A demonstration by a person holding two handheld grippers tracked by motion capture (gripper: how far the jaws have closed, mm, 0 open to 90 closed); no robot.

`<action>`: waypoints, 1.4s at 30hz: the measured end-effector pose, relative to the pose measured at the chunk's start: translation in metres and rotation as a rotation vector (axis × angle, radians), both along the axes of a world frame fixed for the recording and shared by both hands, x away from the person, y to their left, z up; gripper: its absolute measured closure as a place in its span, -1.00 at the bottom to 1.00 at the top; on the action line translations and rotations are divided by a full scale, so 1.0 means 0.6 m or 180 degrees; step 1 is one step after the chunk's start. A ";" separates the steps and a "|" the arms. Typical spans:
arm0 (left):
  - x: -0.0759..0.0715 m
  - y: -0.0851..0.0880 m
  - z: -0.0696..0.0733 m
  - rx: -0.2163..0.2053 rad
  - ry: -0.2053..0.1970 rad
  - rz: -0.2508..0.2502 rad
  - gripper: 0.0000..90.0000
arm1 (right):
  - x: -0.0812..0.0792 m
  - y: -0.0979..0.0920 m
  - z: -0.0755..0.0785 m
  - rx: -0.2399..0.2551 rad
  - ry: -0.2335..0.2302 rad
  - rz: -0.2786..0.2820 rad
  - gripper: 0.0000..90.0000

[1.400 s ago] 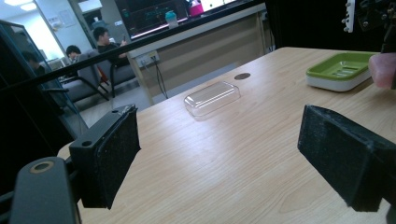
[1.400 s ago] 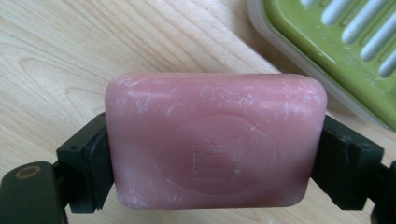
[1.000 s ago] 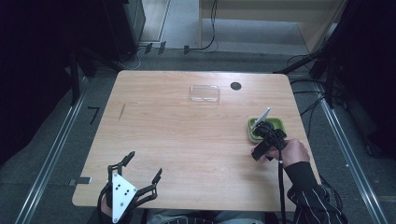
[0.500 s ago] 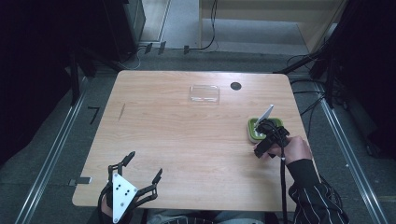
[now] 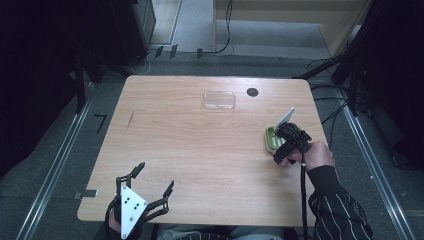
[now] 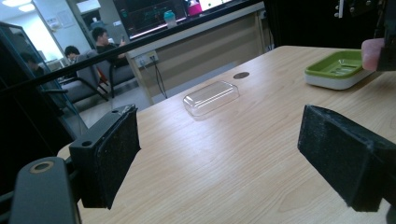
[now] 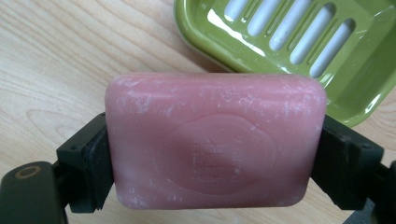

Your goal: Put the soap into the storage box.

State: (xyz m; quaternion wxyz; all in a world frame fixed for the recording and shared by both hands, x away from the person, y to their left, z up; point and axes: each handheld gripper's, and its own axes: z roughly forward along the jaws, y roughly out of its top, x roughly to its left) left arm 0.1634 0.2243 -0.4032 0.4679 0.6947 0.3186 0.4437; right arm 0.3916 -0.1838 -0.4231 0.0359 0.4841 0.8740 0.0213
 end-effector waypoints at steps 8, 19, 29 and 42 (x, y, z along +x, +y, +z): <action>0.000 -0.001 0.000 0.0007 -0.0002 -0.0004 -0.71 | 0.016 0.002 0.002 0.0018 0.0006 -0.0062 -0.69; 0.000 0.000 0.000 0.0002 0.0003 0.0000 -0.71 | 0.031 0.000 0.006 0.0056 -0.0024 -0.0110 -0.69; 0.000 0.000 0.000 0.0003 0.0002 0.0002 -0.71 | 0.048 -0.005 0.007 0.0025 -0.0056 -0.0221 -0.69; 0.000 0.000 0.000 0.0005 -0.0001 -0.0002 -0.71 | 0.065 -0.011 0.006 0.0105 -0.0115 -0.0376 -0.69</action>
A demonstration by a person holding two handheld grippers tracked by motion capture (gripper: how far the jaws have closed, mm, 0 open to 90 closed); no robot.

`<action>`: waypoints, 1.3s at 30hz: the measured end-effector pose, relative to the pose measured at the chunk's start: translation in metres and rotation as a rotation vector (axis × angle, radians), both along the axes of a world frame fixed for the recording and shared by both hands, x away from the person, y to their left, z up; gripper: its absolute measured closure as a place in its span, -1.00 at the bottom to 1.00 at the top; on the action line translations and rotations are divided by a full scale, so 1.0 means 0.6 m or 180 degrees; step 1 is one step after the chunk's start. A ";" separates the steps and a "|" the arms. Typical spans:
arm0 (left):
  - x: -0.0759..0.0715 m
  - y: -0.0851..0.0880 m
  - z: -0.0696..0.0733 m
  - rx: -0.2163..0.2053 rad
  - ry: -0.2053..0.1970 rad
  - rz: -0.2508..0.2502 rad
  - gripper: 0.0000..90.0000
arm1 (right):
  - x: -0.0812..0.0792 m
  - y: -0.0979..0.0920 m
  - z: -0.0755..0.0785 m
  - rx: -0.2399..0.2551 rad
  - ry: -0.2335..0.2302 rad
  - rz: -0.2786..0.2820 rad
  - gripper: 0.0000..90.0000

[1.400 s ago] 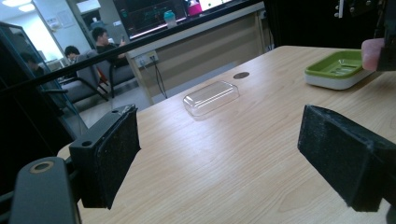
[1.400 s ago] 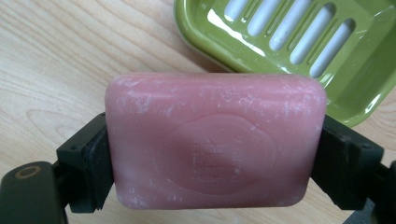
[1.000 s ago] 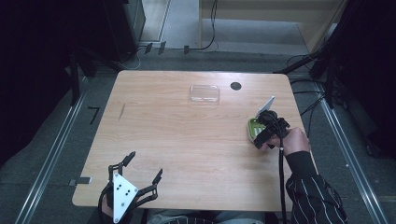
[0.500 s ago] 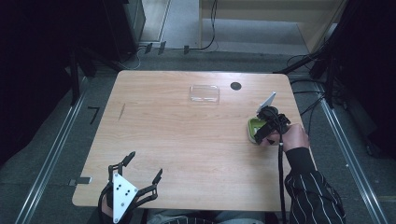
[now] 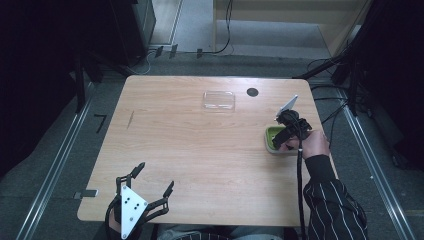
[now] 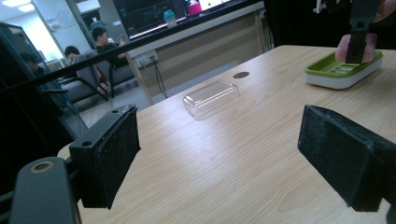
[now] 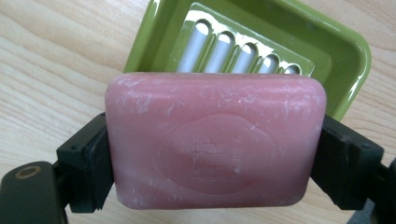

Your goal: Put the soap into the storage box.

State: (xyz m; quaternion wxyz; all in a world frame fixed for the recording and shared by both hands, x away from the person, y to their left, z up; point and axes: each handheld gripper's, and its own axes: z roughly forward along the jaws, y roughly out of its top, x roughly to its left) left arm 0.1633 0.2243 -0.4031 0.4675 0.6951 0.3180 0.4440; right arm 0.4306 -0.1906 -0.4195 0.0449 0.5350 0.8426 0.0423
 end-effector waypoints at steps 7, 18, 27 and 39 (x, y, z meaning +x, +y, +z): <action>0.000 0.000 0.000 0.0002 -0.0001 -0.0001 -0.71 | 0.009 -0.007 -0.002 0.0041 -0.0006 -0.0089 -0.69; 0.000 0.000 0.000 0.0004 0.0002 -0.0001 -0.71 | 0.026 -0.011 -0.012 0.0075 0.0017 -0.0164 -0.69; 0.000 0.000 0.000 0.0003 -0.0001 -0.0002 -0.71 | 0.037 -0.011 -0.019 0.0111 0.0038 -0.0228 -0.69; 0.000 0.000 0.000 0.0009 0.0000 -0.0004 -0.71 | 0.044 -0.016 -0.029 0.0152 0.0064 -0.0316 -0.69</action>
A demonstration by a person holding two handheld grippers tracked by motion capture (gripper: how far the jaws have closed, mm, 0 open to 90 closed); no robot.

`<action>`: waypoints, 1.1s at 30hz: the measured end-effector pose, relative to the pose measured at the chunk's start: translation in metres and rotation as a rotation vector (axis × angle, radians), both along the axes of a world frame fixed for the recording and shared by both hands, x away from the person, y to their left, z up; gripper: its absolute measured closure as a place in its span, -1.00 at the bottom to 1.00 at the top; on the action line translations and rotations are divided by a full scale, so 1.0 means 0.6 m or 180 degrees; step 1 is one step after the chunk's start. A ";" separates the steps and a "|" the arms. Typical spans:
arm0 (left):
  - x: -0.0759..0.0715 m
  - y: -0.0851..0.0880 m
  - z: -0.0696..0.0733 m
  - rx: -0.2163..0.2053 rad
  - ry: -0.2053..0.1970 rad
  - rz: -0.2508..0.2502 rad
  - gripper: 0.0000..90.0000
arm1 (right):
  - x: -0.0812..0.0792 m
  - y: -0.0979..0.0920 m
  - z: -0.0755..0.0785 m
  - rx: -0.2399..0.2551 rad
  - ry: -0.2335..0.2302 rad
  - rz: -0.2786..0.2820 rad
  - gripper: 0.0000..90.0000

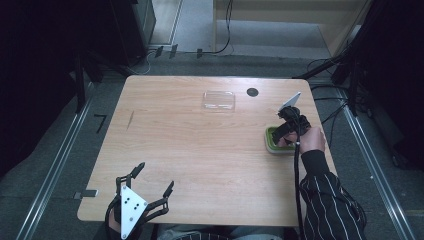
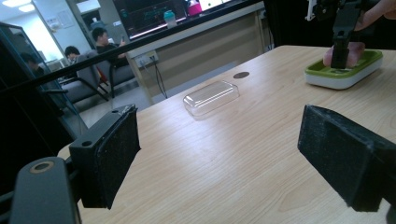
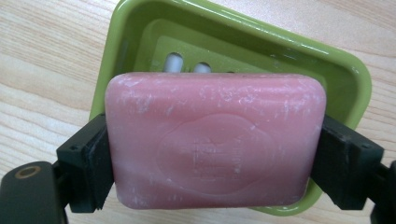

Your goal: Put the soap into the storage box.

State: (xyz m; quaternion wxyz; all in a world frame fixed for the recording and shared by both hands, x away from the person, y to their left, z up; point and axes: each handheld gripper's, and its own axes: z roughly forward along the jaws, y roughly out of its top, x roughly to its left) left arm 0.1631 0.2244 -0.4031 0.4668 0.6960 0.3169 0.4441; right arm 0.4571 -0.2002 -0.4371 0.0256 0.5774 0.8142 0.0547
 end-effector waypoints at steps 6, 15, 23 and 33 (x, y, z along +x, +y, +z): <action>0.000 0.000 0.000 -0.0001 -0.0002 0.0002 -0.71 | 0.003 0.000 -0.006 0.0015 -0.0006 -0.0069 -0.69; 0.000 0.000 0.000 0.0006 -0.0001 -0.0002 -0.71 | 0.006 -0.003 -0.012 0.0021 -0.0030 -0.0165 -0.69; 0.000 -0.001 0.000 0.0009 -0.0002 -0.0002 -0.71 | 0.008 -0.005 -0.019 0.0030 -0.0055 -0.0245 -0.69; 0.000 0.000 0.000 0.0007 -0.0002 -0.0001 -0.71 | 0.013 0.001 -0.028 0.0005 -0.0058 -0.0338 -0.69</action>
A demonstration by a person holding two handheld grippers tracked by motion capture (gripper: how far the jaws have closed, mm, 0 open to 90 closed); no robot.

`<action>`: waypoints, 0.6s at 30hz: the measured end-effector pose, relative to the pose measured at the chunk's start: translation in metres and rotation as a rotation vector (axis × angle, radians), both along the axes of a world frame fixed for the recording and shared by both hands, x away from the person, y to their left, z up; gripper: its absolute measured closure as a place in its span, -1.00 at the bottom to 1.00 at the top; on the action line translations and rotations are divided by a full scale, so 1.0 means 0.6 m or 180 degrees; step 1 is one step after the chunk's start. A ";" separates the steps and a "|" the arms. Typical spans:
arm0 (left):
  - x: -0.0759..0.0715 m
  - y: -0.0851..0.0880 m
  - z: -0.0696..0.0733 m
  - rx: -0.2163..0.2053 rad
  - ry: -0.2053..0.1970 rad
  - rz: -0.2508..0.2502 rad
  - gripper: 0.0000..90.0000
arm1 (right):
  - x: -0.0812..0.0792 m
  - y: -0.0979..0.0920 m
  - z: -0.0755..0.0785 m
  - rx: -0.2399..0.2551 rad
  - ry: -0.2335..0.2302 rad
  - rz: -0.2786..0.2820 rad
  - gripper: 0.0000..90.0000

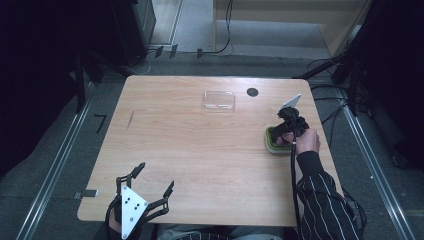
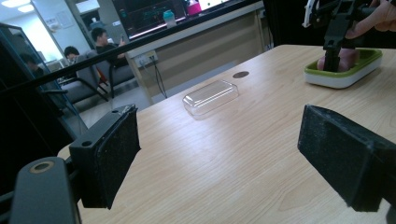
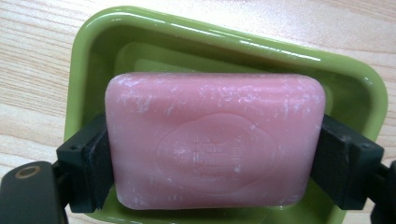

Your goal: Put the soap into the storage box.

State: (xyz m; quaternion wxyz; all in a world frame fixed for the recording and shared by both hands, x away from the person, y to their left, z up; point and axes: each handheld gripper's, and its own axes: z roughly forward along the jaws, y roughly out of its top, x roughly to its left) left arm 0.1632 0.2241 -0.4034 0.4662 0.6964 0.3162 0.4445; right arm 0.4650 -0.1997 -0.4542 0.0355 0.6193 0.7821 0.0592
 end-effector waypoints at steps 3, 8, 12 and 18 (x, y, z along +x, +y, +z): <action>0.000 0.000 0.000 0.0005 0.0000 -0.0003 -0.71 | 0.000 -0.001 0.000 -0.0003 -0.0009 -0.0011 -0.69; 0.000 0.000 0.000 0.0004 -0.0003 -0.0004 -0.71 | 0.000 0.000 -0.005 -0.0003 0.0019 -0.0018 -0.69; 0.000 0.000 0.000 0.0001 -0.0003 -0.0004 -0.71 | 0.000 -0.001 -0.005 -0.0013 0.0012 -0.0044 -0.69; 0.000 0.000 0.000 0.0007 -0.0001 -0.0004 -0.71 | 0.001 -0.002 -0.007 -0.0036 0.0025 -0.0064 -0.69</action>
